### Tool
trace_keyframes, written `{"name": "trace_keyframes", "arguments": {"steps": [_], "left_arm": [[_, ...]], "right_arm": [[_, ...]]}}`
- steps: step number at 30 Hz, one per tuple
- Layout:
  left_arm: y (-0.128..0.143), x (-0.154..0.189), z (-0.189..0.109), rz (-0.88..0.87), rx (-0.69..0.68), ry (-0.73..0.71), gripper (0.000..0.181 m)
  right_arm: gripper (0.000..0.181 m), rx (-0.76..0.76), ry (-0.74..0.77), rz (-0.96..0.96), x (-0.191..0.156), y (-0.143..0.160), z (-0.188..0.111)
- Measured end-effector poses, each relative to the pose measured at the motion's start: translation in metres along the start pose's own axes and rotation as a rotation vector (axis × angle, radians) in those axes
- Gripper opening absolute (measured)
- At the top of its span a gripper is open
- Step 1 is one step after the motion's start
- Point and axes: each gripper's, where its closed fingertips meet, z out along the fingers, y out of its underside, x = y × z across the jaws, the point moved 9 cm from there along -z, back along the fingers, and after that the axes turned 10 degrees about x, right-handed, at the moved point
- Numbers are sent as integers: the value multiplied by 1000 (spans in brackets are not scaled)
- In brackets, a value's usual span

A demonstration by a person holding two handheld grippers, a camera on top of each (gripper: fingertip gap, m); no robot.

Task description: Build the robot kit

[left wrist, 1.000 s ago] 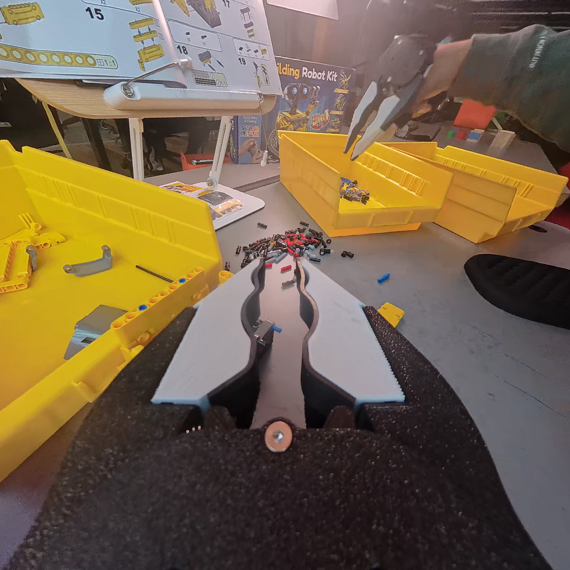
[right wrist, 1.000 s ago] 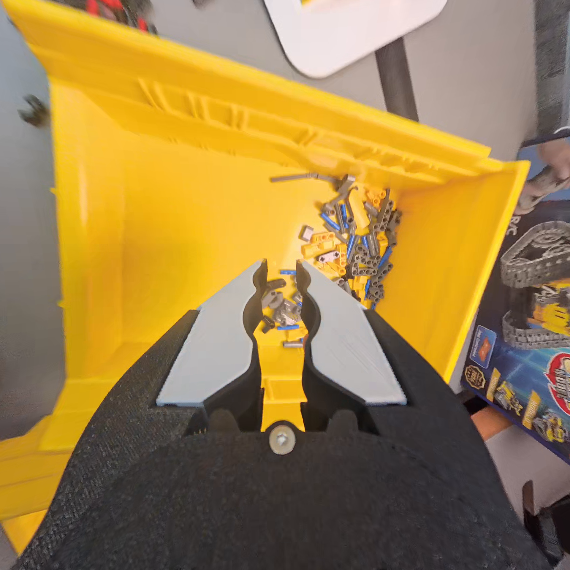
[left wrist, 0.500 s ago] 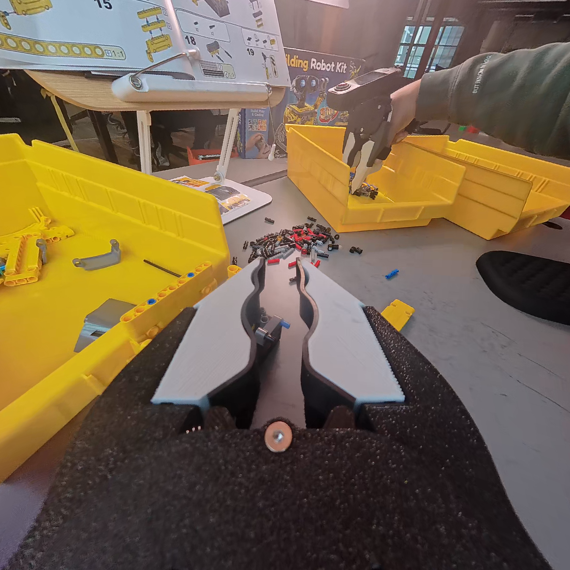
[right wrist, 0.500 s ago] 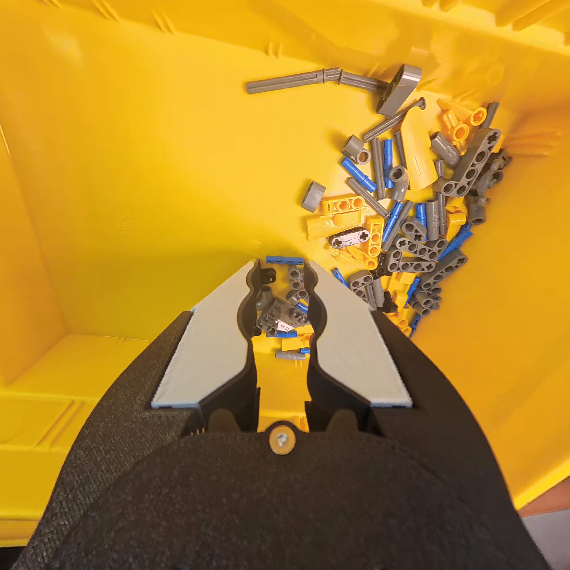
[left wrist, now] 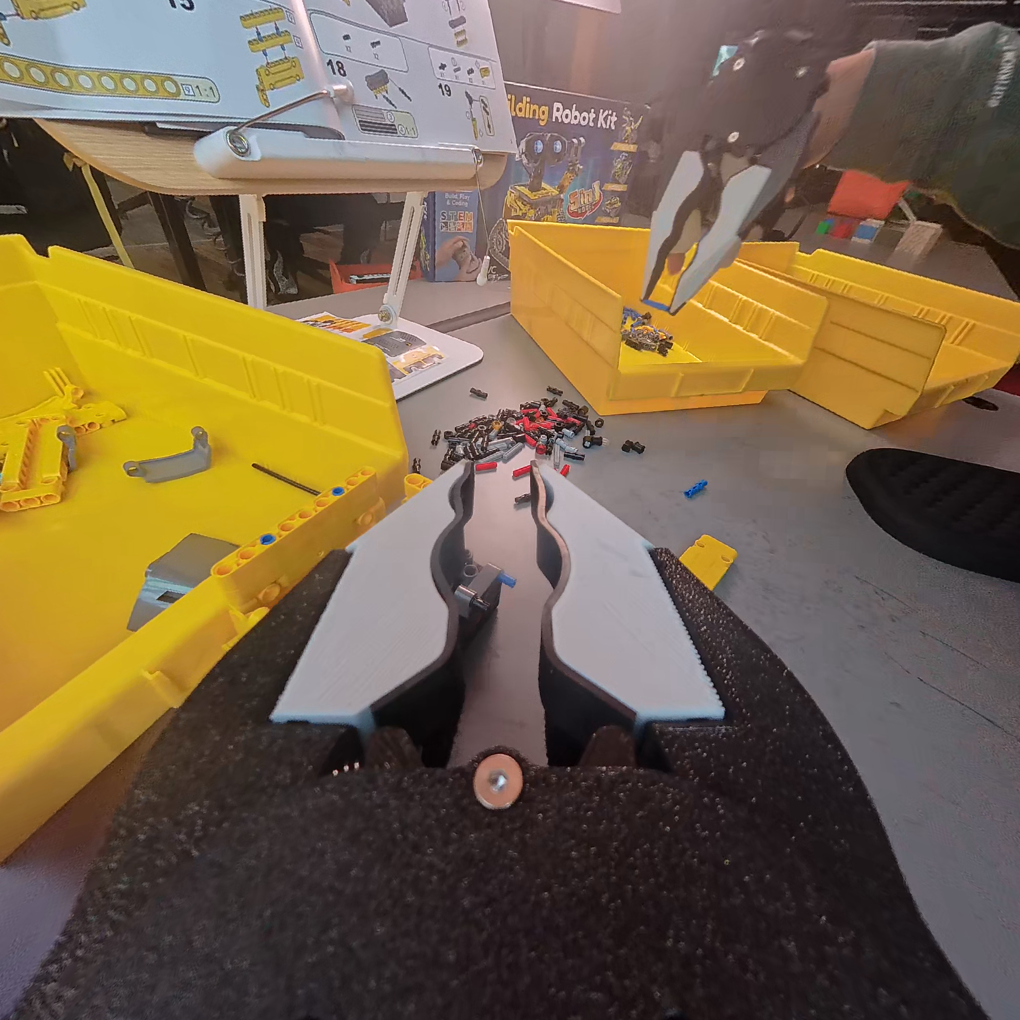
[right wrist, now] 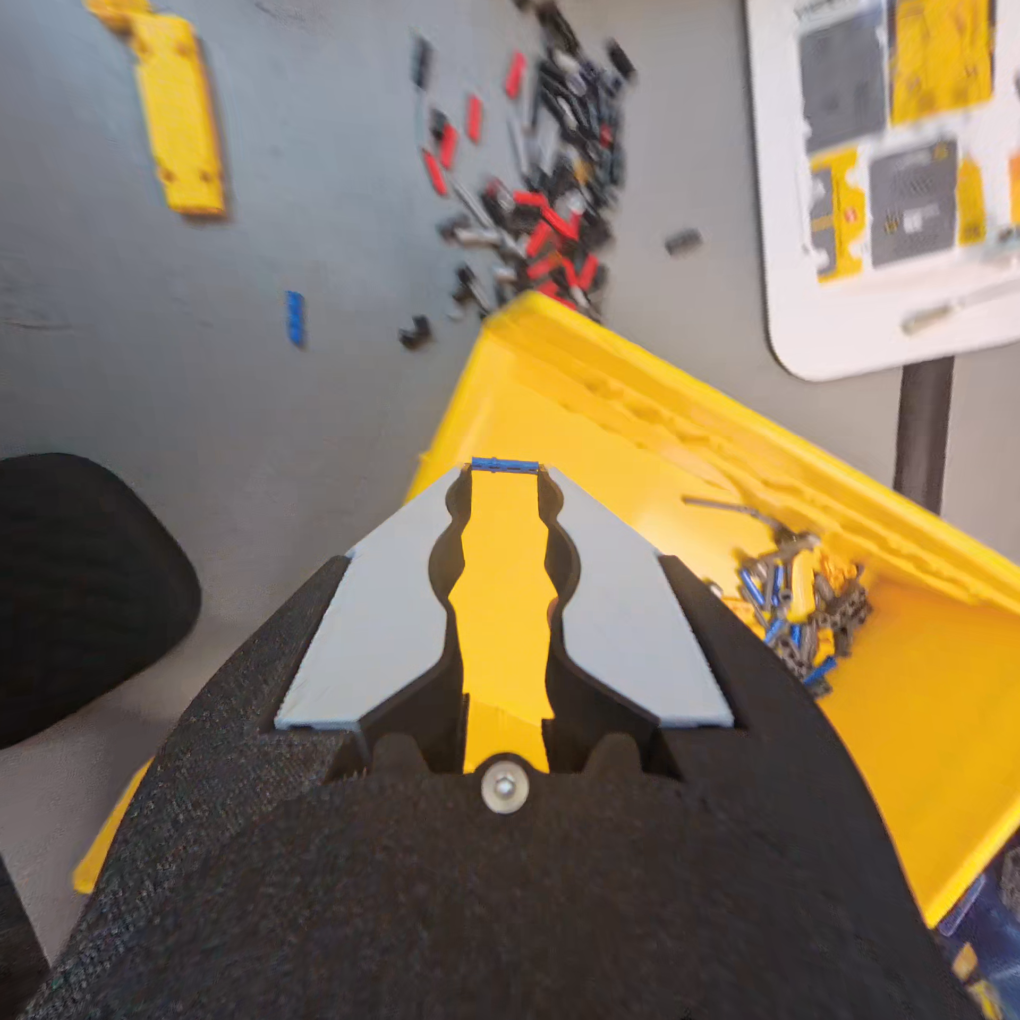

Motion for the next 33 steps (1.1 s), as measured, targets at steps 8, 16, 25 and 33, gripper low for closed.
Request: {"name": "trace_keyframes", "arguments": {"steps": [8,16,25,33], "left_arm": [[-2,7,0,45,1,15,19],[-5,9,-1,62,1,17,20],[-5,14,0,75,-8,35,20],[-9,18,-3,76,1,47,22]], "right_arm": [[23,-109,-152,-248,-104,-34,76],[23,-160,-165,-298,-120,-30,103],[25,-138,-113,-277,-124,-26,104],[30,317,143,-94,-129,-53,50]]}}
